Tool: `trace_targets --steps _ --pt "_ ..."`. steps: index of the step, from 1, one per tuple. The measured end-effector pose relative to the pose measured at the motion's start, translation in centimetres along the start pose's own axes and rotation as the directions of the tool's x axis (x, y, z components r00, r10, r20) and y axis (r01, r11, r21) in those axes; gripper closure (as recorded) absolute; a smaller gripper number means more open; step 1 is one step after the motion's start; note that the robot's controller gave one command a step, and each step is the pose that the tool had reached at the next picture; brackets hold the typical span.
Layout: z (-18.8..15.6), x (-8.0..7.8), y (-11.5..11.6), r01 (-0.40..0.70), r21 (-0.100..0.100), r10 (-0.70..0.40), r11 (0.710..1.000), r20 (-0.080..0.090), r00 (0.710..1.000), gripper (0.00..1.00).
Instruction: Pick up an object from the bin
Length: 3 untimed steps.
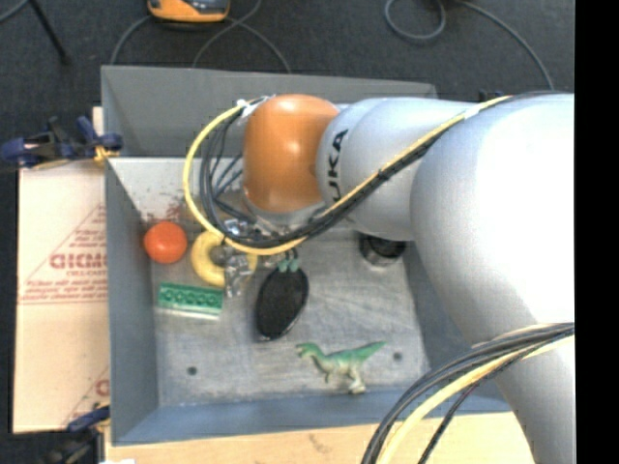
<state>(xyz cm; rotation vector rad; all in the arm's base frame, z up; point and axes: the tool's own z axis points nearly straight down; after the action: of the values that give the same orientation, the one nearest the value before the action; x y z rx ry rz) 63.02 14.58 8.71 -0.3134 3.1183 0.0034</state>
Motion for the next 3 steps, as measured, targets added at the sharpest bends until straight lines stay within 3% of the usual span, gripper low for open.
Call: trace_targets --steps 2,3 --pt "-0.2 0.1 0.0 0.000 0.000 0.000 1.000 -0.003 1.000 1.00" --pt "-1.7 0.3 0.0 0.000 0.000 0.000 1.000 -0.013 1.000 1.00"
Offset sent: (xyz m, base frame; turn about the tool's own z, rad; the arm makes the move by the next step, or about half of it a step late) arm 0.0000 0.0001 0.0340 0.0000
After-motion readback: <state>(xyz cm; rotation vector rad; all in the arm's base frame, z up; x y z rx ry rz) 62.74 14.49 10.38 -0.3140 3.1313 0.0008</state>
